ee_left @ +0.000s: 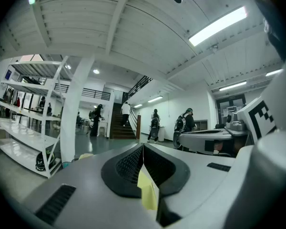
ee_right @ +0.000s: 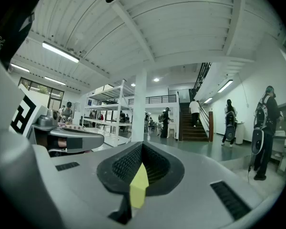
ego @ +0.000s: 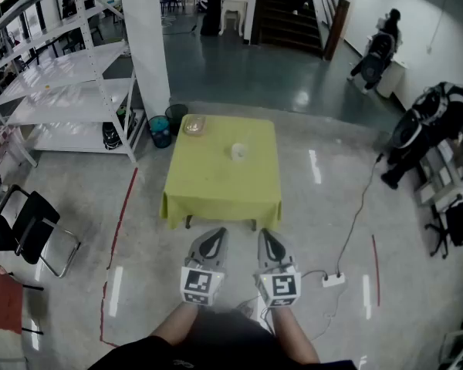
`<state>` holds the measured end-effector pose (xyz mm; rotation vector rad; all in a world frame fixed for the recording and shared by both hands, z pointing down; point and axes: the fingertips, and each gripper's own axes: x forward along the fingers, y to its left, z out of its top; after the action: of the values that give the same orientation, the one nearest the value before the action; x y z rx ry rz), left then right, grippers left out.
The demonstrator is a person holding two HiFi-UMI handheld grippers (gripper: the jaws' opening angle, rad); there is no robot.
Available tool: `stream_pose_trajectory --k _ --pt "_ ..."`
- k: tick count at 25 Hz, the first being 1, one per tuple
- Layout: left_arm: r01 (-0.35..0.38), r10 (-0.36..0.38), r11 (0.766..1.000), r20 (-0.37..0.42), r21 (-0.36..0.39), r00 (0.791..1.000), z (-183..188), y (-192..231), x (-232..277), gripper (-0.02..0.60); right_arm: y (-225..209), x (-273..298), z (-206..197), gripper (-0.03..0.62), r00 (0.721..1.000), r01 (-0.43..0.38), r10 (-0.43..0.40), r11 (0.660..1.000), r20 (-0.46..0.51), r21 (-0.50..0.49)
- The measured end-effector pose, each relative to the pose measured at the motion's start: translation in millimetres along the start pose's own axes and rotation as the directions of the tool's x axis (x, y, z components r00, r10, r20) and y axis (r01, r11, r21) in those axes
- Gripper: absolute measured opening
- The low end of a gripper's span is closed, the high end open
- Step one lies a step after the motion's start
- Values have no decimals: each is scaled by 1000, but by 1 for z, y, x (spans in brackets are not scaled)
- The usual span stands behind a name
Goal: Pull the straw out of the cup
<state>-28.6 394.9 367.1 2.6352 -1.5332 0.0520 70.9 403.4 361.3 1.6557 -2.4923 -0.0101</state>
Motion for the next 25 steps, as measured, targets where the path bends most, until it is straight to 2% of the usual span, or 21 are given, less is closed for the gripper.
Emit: stream_pose_trajectory --k 8,14,20,25 --pt "5 -5 1000 2 -16 1000 -5 5 -12 44 14 -1 -1 15 1000 -3 2 1000 -15 -14" --pt "19 -19 999 -2 -30 1000 -10 18 -24 44 30 2 -2 15 1000 29 -29 1000 2 4" --pt "34 -34 999 -4 -38 999 -17 41 -39 44 60 11 -8 15 999 34 -34 999 -30 -3" --pt "53 -54 997 -10 -50 999 -28 43 -53 44 78 4 -17 17 997 37 -37 999 -62 1"
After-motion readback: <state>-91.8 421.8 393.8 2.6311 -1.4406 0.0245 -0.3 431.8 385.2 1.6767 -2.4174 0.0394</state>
